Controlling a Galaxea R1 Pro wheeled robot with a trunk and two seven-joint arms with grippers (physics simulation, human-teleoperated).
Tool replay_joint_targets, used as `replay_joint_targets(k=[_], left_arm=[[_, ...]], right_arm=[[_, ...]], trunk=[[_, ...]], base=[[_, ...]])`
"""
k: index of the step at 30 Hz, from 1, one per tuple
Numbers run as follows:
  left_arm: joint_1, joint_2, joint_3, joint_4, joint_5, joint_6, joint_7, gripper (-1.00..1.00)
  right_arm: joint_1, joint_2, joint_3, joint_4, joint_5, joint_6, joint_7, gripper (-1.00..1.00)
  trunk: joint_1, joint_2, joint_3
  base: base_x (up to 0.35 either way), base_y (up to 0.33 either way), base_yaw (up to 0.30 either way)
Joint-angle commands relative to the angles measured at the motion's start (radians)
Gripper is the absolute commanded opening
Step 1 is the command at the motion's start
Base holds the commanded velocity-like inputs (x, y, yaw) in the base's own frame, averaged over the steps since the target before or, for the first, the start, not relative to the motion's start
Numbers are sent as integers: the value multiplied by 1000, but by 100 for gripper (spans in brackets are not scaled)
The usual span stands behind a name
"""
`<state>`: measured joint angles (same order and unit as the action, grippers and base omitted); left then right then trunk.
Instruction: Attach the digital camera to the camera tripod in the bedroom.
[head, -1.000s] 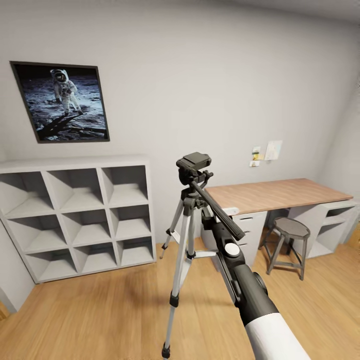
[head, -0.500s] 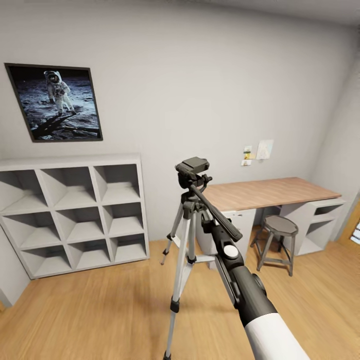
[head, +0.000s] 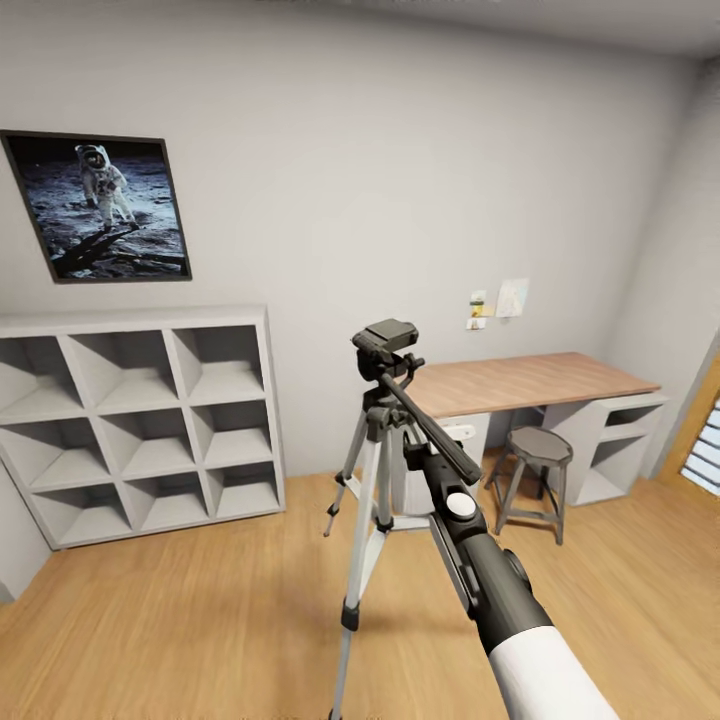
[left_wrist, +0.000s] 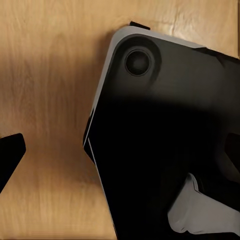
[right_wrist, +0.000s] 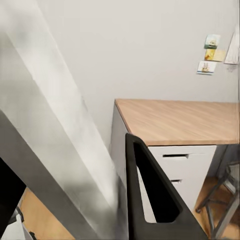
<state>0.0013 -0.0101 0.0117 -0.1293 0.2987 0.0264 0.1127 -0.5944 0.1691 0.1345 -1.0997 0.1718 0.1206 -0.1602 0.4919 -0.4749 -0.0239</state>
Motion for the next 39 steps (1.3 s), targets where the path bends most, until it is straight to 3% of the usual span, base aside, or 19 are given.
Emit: replay_joint_targets(k=[1, 7, 21, 39], left_arm=[[0, 0, 1, -3, 5, 3, 4, 100], [0, 1, 2, -3, 5, 3, 4, 100], [0, 0, 1, -3, 4, 3, 4, 100], [0, -1, 0, -3, 2, 3, 4, 100]], right_arm=[[-1, 0, 2, -1, 12, 9, -8, -100], [-1, 0, 1, 2, 12, 8, -26, -100], [-1, 0, 0, 3, 10, 8, -29, -100], [-1, 0, 0, 54, 14, -23, -43, -100]], trunk=[[0, -2, -2], [0, -2, -2], [0, -2, -2], [0, -2, -2]], base=[[-120, -250, 0], [-86, -224, 0], [0, -27, 0], [132, -208, 0]])
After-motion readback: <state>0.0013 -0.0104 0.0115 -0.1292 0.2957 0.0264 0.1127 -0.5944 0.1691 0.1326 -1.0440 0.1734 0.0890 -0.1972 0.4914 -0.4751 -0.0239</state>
